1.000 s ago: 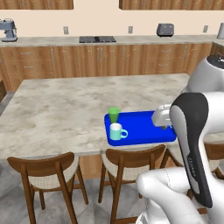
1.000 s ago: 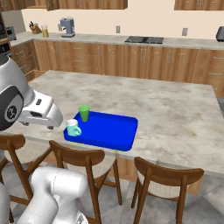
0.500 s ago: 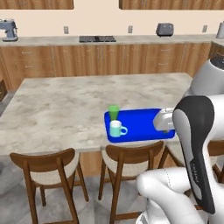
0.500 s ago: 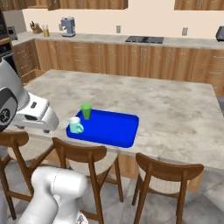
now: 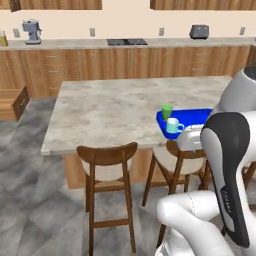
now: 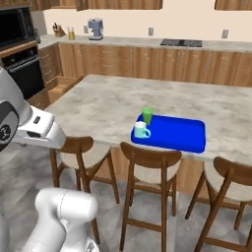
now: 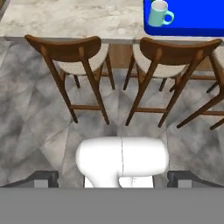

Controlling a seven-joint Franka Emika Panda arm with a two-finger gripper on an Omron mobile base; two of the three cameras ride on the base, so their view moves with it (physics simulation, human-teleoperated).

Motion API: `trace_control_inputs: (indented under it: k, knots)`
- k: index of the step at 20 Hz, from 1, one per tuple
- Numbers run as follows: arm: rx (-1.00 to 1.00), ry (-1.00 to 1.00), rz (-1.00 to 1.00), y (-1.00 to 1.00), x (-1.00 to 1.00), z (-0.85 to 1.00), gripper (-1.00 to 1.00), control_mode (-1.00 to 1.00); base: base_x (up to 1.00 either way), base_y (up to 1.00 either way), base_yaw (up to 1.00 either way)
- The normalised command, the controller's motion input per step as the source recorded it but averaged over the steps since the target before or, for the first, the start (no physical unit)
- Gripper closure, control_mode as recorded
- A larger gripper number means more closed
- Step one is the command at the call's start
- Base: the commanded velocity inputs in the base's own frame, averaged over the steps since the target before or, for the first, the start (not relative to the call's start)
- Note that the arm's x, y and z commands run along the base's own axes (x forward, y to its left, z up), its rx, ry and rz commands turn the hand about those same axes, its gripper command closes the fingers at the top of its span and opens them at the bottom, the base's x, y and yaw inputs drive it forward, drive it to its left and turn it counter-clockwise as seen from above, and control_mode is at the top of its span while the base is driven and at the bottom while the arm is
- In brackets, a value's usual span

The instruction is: There is a tray on the dining counter. Grab the cup, mug, and pitcher and place them on the tray. The pitcher may be placed next to the tray if it cannot fit the tray.

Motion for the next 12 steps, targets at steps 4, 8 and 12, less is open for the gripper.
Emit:
trace_control_inputs:
  k: [4, 8, 12]
  knots:
    - [0.00, 0.00, 0.00, 0.00, 0.00, 0.00, -1.00, 1.00, 0.00, 1.00, 0.00]
    - [0.00, 0.00, 0.00, 0.00, 0.00, 0.00, -1.00, 1.00, 0.09, 1.00, 0.00]
    - [0.00, 0.00, 0.00, 0.00, 0.00, 0.00, -1.00, 1.00, 0.29, 1.00, -0.01]
